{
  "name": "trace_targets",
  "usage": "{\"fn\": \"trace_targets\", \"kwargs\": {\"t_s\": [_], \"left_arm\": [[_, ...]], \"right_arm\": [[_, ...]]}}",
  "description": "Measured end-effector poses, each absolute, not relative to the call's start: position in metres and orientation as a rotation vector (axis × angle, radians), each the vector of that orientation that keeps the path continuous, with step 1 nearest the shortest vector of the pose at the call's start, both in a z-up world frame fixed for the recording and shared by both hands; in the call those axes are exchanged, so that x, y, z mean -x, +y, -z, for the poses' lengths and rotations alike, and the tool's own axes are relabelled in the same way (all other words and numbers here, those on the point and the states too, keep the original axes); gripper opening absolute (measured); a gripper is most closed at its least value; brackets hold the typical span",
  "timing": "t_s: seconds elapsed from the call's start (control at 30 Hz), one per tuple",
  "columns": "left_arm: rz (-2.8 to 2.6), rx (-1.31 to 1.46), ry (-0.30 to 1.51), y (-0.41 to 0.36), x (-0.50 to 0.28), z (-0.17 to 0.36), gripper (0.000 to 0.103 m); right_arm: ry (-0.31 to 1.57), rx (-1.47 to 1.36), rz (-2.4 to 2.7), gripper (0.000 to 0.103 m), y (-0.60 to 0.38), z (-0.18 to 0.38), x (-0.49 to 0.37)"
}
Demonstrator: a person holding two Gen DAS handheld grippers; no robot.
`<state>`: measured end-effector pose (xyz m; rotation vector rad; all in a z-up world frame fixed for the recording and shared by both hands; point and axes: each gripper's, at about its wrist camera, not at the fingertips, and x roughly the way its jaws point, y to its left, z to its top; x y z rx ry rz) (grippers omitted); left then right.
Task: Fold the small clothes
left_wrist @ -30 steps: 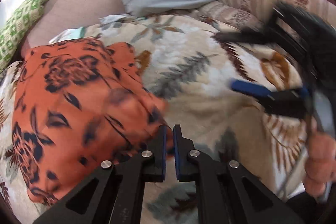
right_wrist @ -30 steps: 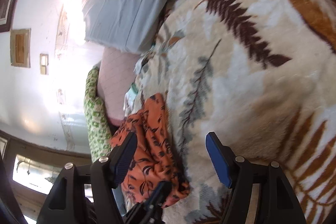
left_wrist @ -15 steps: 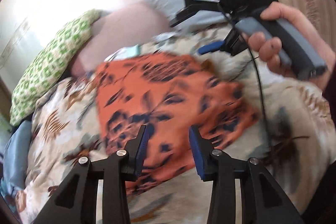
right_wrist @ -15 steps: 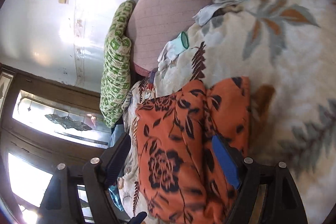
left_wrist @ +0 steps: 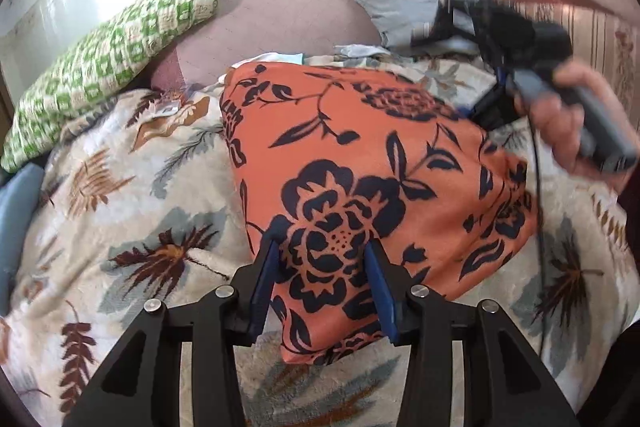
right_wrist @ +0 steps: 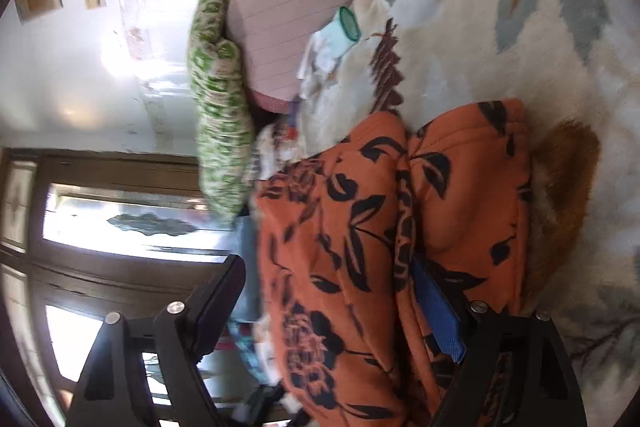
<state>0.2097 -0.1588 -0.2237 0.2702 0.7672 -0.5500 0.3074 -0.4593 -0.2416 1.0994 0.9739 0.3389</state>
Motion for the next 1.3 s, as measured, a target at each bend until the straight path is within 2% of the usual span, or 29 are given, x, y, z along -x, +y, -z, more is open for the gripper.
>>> {"fn": "trace_targets", "kwargs": {"t_s": [0.1, 0.13, 0.2, 0.3, 0.4, 0.47, 0.57, 0.73, 0.83, 0.9, 1.0, 1.1, 1.23, 1.3], "left_arm": [[0.558, -0.231, 0.788, -0.154, -0.220, 0.223, 0.045], [0.554, -0.230, 0.787, -0.153, -0.222, 0.223, 0.046], [0.536, -0.222, 0.788, -0.149, -0.226, 0.222, 0.046], [0.510, -0.148, 0.826, -0.137, -0.237, 0.221, 0.046], [0.494, -0.054, 0.857, -0.122, -0.247, 0.218, 0.049], [0.491, -0.029, 0.854, -0.117, -0.248, 0.216, 0.055], [0.484, -0.043, 0.832, -0.117, -0.247, 0.214, 0.055], [0.463, -0.049, 0.828, -0.120, -0.254, 0.217, 0.055], [0.475, -0.044, 0.824, -0.122, -0.254, 0.217, 0.055], [0.496, -0.043, 0.808, -0.125, -0.252, 0.214, 0.055], [0.506, -0.072, 0.799, -0.134, -0.249, 0.215, 0.055], [0.517, -0.080, 0.816, -0.141, -0.249, 0.220, 0.055], [0.526, -0.128, 0.851, -0.150, -0.250, 0.229, 0.056], [0.530, -0.166, 0.870, -0.153, -0.250, 0.234, 0.059]], "right_arm": [[1.012, -1.035, -0.288, 0.085, -0.447, 0.250, -0.308], [0.999, -1.032, -0.285, 0.082, -0.442, 0.251, -0.307], [1.004, -1.010, -0.302, 0.042, -0.433, 0.247, -0.308], [0.950, -0.972, -0.311, 0.032, -0.417, 0.224, -0.304], [0.870, -0.918, -0.344, 0.029, -0.404, 0.187, -0.292], [0.826, -0.895, -0.332, 0.028, -0.403, 0.167, -0.279], [0.804, -0.894, -0.248, 0.028, -0.417, 0.164, -0.258], [0.934, -1.002, -0.020, 0.028, -0.463, 0.232, -0.248], [1.022, -1.202, -0.001, 0.044, -0.482, 0.269, -0.246], [1.004, -1.180, 0.023, 0.048, -0.488, 0.251, -0.243], [0.831, -1.024, 0.059, 0.055, -0.491, 0.197, -0.234], [0.708, -0.952, -0.023, 0.056, -0.479, 0.168, -0.238], [0.771, -0.845, -0.054, 0.056, -0.447, 0.181, -0.282], [0.873, -0.838, -0.038, 0.056, -0.439, 0.206, -0.306]]}}
